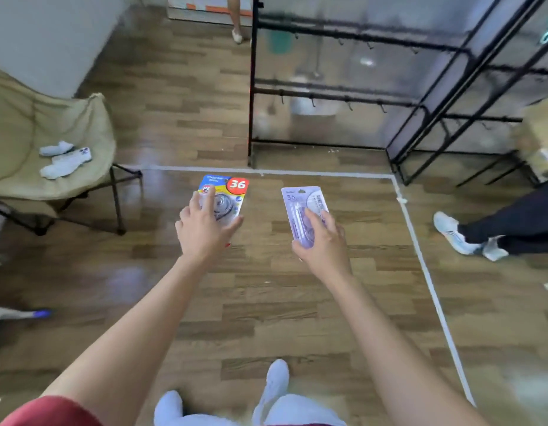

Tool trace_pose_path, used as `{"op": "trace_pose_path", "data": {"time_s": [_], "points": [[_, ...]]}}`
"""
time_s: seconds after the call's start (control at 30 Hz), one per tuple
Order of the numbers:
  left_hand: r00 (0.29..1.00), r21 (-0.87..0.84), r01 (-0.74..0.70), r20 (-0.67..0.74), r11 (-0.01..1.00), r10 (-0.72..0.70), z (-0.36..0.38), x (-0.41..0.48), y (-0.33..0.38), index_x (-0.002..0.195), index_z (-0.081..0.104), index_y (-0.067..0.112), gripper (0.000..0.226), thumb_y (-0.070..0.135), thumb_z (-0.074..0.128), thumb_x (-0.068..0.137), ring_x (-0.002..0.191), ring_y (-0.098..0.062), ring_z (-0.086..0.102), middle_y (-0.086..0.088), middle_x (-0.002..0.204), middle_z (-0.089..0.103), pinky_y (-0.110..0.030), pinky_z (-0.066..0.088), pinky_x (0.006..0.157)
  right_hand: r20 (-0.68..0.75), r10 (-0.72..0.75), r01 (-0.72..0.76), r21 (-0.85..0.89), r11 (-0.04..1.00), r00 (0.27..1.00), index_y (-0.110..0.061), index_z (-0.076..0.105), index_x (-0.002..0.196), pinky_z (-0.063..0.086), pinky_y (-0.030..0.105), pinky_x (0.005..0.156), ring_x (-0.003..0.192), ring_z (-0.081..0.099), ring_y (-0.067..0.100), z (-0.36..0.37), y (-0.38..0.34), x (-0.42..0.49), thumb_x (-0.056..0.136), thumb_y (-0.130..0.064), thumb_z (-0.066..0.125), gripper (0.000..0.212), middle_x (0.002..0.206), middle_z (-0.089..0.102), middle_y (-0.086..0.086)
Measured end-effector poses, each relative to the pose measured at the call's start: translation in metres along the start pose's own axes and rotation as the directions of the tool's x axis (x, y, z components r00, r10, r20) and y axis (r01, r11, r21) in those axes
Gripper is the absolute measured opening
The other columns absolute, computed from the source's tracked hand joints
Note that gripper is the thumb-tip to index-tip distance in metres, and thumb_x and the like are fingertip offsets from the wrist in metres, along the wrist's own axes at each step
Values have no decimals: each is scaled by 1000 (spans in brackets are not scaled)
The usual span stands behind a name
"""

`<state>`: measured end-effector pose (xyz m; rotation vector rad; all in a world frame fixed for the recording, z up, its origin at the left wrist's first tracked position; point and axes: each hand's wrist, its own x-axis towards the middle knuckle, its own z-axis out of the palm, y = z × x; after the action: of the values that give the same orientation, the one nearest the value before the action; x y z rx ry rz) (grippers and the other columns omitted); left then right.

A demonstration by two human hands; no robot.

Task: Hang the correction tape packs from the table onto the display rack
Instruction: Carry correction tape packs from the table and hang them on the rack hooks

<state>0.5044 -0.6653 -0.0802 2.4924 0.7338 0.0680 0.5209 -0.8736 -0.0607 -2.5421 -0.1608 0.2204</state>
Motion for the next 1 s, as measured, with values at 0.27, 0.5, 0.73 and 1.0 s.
{"op": "trace_pose_path", "data": {"time_s": [0.27, 0.5, 0.73, 1.0], "points": [[990, -16, -138, 26, 990, 138, 66, 33, 141, 148, 26, 31, 83, 56, 63, 79, 135, -31, 30, -2, 155, 24, -42, 22, 109, -127, 80, -74, 54, 996, 989, -25, 40, 142, 33, 32, 100, 122, 36, 25, -81, 102, 64, 82, -25, 64, 64, 145, 32, 0], [988, -15, -157, -3, 987, 157, 97, 95, 216, 148, 26, 31, 82, 56, 63, 80, 134, -33, 32, -3, 155, 24, -42, 24, 108, -181, 92, -81, 63, 995, 979, -24, 40, 143, 30, 30, 103, 126, 36, 26, -123, 143, 141, 83, -24, 64, 65, 147, 31, 2], [980, -64, -180, -95, 981, 174, 115, 191, 315, 149, 25, 31, 83, 55, 64, 80, 136, -32, 28, -4, 157, 22, -42, 22, 108, -254, 13, -3, 38, 999, 967, -22, 39, 143, 35, 39, 104, 128, 36, 28, -189, 161, 270, 83, -24, 64, 65, 147, 30, 5], [945, -104, -265, -228, 959, 236, 96, 281, 423, 150, 24, 33, 82, 53, 63, 81, 137, -31, 28, -4, 157, 21, -41, 21, 109, -370, -95, 113, 27, 993, 924, -21, 39, 143, 29, 37, 108, 129, 34, 30, -266, 148, 396, 82, -23, 66, 66, 146, 33, 10]]}}
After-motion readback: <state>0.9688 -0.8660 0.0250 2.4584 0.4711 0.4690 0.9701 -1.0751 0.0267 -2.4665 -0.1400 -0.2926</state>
